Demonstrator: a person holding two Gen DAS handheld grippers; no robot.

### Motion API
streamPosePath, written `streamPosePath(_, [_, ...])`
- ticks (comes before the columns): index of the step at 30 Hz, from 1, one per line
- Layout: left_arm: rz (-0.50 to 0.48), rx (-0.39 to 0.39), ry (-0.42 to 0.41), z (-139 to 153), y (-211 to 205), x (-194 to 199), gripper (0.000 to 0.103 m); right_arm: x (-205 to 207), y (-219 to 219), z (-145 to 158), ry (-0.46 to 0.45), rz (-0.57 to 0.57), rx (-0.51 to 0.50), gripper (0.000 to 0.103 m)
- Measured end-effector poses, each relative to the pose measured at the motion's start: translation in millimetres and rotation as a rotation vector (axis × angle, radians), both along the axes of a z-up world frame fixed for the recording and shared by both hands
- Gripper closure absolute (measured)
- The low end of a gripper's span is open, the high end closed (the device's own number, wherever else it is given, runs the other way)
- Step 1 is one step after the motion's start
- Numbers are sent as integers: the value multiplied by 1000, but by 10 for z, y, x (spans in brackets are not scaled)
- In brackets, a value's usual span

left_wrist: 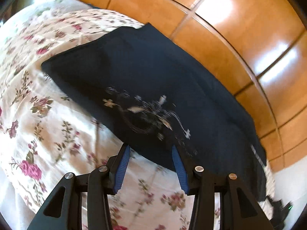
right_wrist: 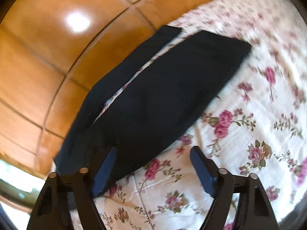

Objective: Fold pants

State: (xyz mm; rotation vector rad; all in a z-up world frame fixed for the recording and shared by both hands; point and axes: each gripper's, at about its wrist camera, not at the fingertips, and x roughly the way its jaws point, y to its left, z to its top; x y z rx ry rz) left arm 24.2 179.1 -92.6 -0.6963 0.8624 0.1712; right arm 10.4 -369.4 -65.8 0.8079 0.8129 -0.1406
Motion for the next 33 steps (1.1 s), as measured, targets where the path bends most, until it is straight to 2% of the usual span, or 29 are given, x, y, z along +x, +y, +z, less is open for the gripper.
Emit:
streamPosePath(7, [20, -52, -96, -77, 173, -54, 57, -12, -120, -79, -112, -34, 98, 38])
streamPosePath(10, [27, -125, -158, -172, 343, -158, 57, 31, -188, -117, -145, -50, 120, 47])
streamPosePath(13, [32, -189, -183, -216, 444, -173, 57, 106, -254, -176, -157, -57, 119, 61])
streamPosePath(18, [16, -230, -199, -294, 507, -88, 57, 168, -379, -291, -154, -56, 139, 92])
streamPosePath(22, [37, -284, -186, -317, 574, 0, 58, 225, -384, -297, -160, -5, 111, 94])
streamPosePath(24, [64, -283, -174, -316, 585, 7, 66, 213, -392, -305, -171, 7, 105, 95])
streamPosePath(26, [89, -281, -155, -343, 602, 46, 85, 216, -391, -310, -171, 15, 92, 96])
streamPosePath(30, [79, -317, -128, -401, 645, 97, 93, 243, -347, -286, -164, 28, 34, 97])
streamPosePath(33, [54, -293, -122, -343, 631, 62, 95, 238, -324, -242, -161, 27, -2, 96])
